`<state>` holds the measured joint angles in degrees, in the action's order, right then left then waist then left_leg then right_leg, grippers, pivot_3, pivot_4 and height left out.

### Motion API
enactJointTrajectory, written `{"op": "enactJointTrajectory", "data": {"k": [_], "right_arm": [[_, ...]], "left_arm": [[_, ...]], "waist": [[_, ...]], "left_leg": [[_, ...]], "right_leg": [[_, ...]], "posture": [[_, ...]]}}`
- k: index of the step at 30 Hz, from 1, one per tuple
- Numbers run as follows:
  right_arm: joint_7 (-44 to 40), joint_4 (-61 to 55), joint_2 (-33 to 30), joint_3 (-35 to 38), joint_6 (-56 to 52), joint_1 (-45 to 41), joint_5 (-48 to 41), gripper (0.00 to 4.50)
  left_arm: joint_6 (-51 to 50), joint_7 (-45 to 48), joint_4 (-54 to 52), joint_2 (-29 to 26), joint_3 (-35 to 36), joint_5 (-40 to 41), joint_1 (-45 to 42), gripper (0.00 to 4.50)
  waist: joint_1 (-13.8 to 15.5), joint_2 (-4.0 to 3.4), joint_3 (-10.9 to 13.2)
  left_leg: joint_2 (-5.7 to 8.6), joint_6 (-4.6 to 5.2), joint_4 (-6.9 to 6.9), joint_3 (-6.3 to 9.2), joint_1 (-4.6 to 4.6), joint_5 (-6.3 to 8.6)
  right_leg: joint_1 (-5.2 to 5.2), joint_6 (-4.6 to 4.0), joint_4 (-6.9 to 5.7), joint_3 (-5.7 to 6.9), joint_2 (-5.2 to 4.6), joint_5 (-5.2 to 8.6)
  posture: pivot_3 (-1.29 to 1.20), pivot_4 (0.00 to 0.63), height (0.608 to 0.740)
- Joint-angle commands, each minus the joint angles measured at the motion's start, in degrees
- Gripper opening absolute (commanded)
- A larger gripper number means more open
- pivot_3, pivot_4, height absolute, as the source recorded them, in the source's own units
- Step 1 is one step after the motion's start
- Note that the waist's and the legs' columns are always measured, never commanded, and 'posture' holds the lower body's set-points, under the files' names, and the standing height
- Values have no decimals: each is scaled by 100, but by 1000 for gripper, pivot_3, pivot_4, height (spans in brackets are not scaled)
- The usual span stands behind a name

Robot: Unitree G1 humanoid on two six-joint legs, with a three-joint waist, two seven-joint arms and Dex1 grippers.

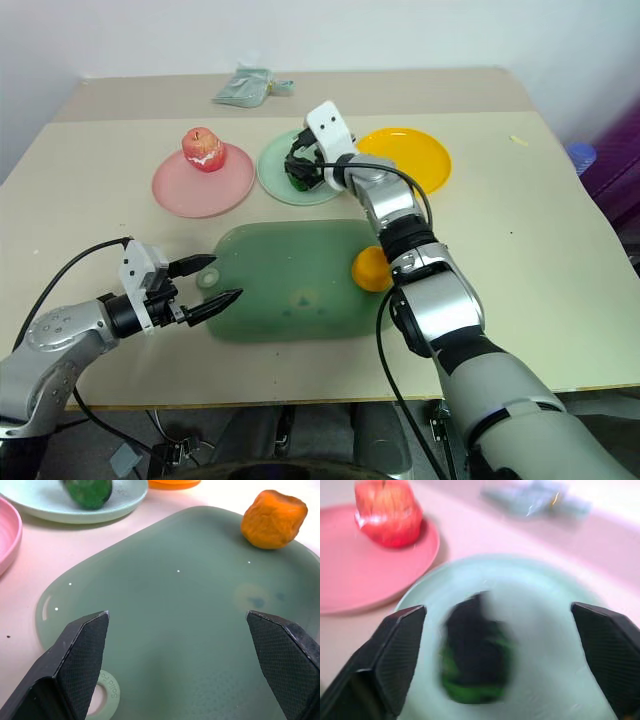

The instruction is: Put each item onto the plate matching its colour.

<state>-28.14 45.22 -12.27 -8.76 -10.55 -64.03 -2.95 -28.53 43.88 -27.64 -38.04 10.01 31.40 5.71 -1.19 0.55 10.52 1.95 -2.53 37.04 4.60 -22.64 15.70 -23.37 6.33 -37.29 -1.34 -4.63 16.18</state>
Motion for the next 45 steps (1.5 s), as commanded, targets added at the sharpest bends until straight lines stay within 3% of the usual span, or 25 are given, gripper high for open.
{"op": "enactJointTrajectory", "data": {"k": [1,4,7,11,15,17,22,27,30,34,36,38,42,45], "right_arm": [[-1152,-1961,-770,209,-223,896,-474,4443],[-2472,-4306,-1931,413,-967,2356,-1370,4443],[-2936,-5692,-2723,712,-1793,3502,-2105,4443],[-2688,-6164,-3054,696,-2132,4392,-1950,4443],[-2647,-6220,-3127,498,-2071,4866,-1723,4443],[-2474,-6076,-2999,444,-2068,4832,-1620,4443],[-2002,-6028,-2517,686,-2212,4444,-1788,2913],[-731,-4731,-1748,807,-2150,3315,-1236,2913],[556,-2854,-1205,973,-1968,2111,-744,2913],[1233,-557,-772,1220,-942,854,-540,2913],[1440,332,-716,1421,-552,426,-567,3940],[1516,788,-713,1433,-200,202,-472,4457],[1081,543,-858,1267,345,381,-288,4457],[-131,-796,-1290,1105,591,1298,-444,4457]], "left_arm": [[-12,-29,-227,6,56,98,-12,4500],[-22,64,-208,-12,-62,155,-137,4500],[-39,316,-168,-49,-222,242,-310,4500],[-57,699,-164,-122,-611,244,-554,4500],[-68,833,-173,-102,-947,173,-771,4500],[-92,806,-156,-74,-1043,150,-886,4500],[-123,584,-176,-23,-1014,127,-919,4500],[-132,81,-180,214,-827,162,-837,4500],[-113,-279,-194,407,-781,92,-846,4500],[-19,-619,-190,572,-813,-121,-844,4500],[-1,-733,-219,634,-856,-211,-830,4500],[13,-811,-259,682,-825,-237,-784,4500],[65,-978,-310,820,-767,-264,-724,4500],[184,-1113,-258,875,-507,-299,-635,4500]], "waist": [[41,3,-2],[160,-2,1],[94,-14,8],[-32,-15,6],[22,-15,6],[36,-15,7],[29,-13,6],[27,-13,6],[23,-13,6],[35,-13,6],[23,-13,6],[22,-13,6],[-1,-16,8],[38,-16,7]], "left_leg": [[0,1,0,1,0,1],[1,9,6,20,-12,5],[5,18,13,11,-16,10],[-9,19,6,3,30,10],[-32,19,8,0,35,10],[-32,19,11,-1,29,10],[-32,18,12,1,28,10],[-32,15,13,2,28,9],[-30,9,13,2,28,5],[-10,-31,3,1,14,-18],[-7,-33,-2,-3,8,-19],[-2,-33,-3,-5,3,-19],[1,-31,3,-7,3,-19],[-1,-3,4,2,3,-3]], "right_leg": [[1,0,1,0,0,0],[15,1,12,14,-5,1],[14,3,19,8,-9,0],[41,0,6,-1,10,1],[50,-2,7,0,18,1],[48,-1,11,0,16,1],[47,0,11,2,15,1],[46,0,10,1,15,0],[44,-1,8,1,15,0],[24,-3,8,1,15,-1],[15,-3,9,-2,13,-1],[13,-2,12,-3,9,-1],[13,-1,8,-5,5,-1],[16,-1,6,-1,9,-1]], "posture": [[0,150,740],[0,150,740],[0,150,740],[0,150,740],[0,150,740],[0,150,740],[0,150,740],[0,150,740],[0,150,740],[0,150,740],[0,150,740],[0,150,740],[0,150,740],[0,150,740]]}}
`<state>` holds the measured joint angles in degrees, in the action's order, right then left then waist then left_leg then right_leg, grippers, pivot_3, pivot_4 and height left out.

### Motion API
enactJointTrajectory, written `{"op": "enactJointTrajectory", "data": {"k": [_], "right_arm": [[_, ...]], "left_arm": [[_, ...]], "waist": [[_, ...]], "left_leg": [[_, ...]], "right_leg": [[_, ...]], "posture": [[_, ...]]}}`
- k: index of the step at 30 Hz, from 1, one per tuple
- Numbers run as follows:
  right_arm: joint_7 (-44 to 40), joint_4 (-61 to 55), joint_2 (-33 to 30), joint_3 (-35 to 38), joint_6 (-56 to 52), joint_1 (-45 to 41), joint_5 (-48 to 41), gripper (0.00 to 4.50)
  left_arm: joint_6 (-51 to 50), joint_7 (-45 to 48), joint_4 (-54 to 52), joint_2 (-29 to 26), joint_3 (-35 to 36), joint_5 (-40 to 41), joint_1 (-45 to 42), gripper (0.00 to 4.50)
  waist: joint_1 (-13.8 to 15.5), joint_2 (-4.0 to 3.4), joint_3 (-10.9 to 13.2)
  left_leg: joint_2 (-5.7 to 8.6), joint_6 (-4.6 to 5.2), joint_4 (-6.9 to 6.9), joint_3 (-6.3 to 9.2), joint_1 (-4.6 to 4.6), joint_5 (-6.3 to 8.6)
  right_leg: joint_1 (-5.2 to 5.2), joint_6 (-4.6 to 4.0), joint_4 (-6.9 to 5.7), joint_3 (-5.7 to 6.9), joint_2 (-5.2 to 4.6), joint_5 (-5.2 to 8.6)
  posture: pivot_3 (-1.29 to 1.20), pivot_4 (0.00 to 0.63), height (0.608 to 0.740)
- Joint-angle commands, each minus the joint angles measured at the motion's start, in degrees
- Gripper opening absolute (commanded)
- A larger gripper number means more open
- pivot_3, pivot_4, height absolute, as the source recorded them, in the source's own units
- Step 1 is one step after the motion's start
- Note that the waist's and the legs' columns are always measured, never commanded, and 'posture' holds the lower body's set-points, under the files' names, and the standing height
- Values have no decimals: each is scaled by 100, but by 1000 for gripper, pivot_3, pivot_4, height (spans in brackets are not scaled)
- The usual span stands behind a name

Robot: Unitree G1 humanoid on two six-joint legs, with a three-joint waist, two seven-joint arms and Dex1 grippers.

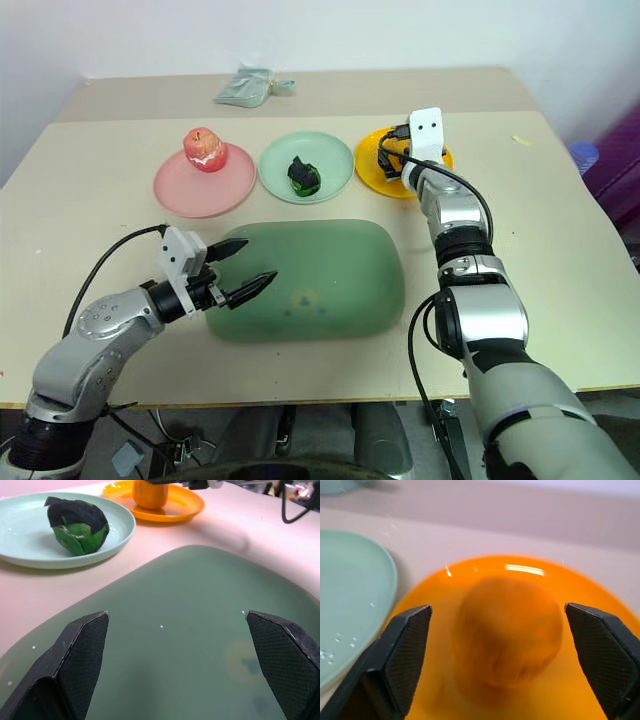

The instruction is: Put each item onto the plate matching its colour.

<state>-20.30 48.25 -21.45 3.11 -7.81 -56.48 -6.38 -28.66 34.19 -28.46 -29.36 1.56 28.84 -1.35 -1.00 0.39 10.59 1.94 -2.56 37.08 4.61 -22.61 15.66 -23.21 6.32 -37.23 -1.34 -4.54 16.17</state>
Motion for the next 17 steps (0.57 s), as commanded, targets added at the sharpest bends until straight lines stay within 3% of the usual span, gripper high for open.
{"op": "enactJointTrajectory", "data": {"k": [1,8,13,17], "right_arm": [[-1431,-1713,-648,-68,217,1093,-276,4457],[-3062,-3560,-2122,717,-584,3734,-1165,4457],[-3301,-3779,-2500,1282,-936,4483,-1537,4457],[-3213,-3854,-2452,1338,-1017,4465,-1541,4457]], "left_arm": [[291,-205,-42,-32,571,-95,129,4500],[843,-380,1062,-503,1979,-589,686,4500],[1138,-262,1543,-648,2649,-585,1116,4500],[1188,-299,1595,-568,2864,-554,1260,4500]], "waist": [[34,1,-1],[-4,-5,-2],[-49,-8,0],[-2,-7,-1]], "left_leg": [[1,1,-1,1,0,1],[2,13,3,-1,12,7],[-30,16,1,-14,23,9],[-32,16,5,-14,28,10]], "right_leg": [[0,0,1,0,-1,0],[14,1,1,0,-5,1],[19,1,1,-8,5,1],[29,1,3,-6,5,1]], "posture": [[0,150,740],[0,150,740],[0,150,740],[0,150,740]]}}
